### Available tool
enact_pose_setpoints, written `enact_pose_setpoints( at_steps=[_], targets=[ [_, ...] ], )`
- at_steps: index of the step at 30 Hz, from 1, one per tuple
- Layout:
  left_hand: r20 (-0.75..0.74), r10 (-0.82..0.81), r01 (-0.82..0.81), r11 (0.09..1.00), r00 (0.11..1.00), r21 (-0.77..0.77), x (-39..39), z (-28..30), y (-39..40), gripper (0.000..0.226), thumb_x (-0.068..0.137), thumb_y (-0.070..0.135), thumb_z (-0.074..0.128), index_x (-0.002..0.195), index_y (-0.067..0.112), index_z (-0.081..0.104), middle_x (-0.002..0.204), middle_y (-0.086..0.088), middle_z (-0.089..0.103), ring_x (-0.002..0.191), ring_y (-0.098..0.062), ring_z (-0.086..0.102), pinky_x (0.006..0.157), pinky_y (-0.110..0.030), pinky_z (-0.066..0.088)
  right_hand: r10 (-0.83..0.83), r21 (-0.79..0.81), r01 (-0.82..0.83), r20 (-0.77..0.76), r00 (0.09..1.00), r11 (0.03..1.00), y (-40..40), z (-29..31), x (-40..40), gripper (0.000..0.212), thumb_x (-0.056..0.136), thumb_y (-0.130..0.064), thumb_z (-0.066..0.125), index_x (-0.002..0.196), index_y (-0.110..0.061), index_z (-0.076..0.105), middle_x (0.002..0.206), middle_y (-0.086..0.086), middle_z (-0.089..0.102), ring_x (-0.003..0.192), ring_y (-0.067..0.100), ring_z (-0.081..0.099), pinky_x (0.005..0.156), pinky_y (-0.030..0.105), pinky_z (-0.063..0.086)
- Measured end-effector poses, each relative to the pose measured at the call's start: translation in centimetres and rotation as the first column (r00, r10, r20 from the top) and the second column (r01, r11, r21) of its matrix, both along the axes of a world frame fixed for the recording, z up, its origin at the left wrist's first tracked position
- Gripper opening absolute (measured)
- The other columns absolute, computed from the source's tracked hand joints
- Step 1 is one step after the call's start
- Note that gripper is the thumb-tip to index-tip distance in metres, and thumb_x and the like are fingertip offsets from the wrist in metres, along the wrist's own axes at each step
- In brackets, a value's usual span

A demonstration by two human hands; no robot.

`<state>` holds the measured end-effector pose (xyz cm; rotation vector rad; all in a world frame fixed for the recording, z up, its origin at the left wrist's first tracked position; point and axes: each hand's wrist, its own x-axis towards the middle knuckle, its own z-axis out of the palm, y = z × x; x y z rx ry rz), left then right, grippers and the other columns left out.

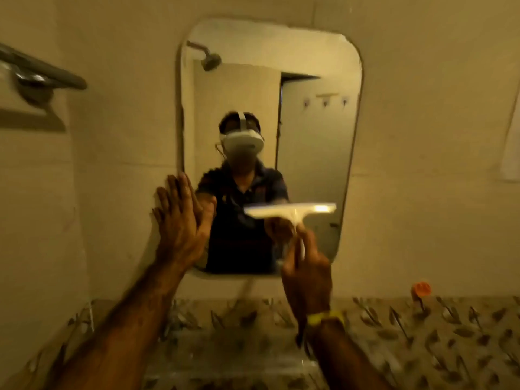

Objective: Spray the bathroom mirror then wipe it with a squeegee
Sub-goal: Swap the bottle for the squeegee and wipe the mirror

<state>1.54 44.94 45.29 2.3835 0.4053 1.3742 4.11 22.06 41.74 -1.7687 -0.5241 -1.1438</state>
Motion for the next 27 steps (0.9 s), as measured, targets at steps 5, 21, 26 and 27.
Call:
enact_pose_setpoints(
  at_steps=[5,21,26,27],
  targets=[
    [-0.127,0.109,-0.105,0.994,0.986,0.038,-0.3,0.2,-0.3,0.093,0.086,0.072,0.000,0.155,0.014,-0.020,0.164,-0.016,-0.018,0.152,-0.043,-0.006,0.120,-0.062,0.013,0.042,0.125,-0.050,0.065,0.997,0.991,0.2,10.6,1.6,0.024,0.096,-0.022,0.053,0.115,-0.036,0.055,0.065,-0.013,0.058,0.055,0.002,0.060,0.045,0.013,0.049],
    [-0.019,0.017,-0.017,1.000,1.000,0.023,0.4,4.5,2.3,0.079,0.090,0.075,0.003,0.149,0.035,-0.032,0.156,0.011,-0.043,0.144,-0.012,-0.039,0.119,-0.045,-0.021,0.127,-0.140,-0.111,0.113,0.985,0.984,6.8,24.3,-0.5,0.024,0.098,-0.030,0.041,0.118,-0.023,0.051,0.073,-0.002,0.065,0.061,0.015,0.066,0.052,0.031,0.057],
    [-0.078,-0.013,0.017,0.999,0.997,0.045,-0.5,4.2,3.3,0.070,0.090,0.073,-0.002,0.145,0.046,-0.036,0.153,0.021,-0.044,0.142,-0.007,-0.041,0.116,-0.051,-0.025,0.033,-0.090,-0.013,0.230,0.973,0.996,10.1,27.3,-1.7,0.025,0.101,-0.018,0.045,0.125,-0.018,0.052,0.078,0.005,0.067,0.065,0.020,0.065,0.053,0.030,0.055],
    [-0.080,-0.017,0.020,0.999,0.997,0.038,-0.7,4.2,3.6,0.069,0.088,0.074,-0.004,0.145,0.047,-0.035,0.152,0.023,-0.043,0.141,-0.006,-0.042,0.115,-0.051,-0.026,0.032,-0.105,-0.006,0.242,0.970,0.994,10.1,24.9,-1.6,0.027,0.102,-0.019,0.044,0.128,-0.018,0.051,0.076,0.004,0.066,0.061,0.017,0.064,0.050,0.029,0.055]
  ],
)
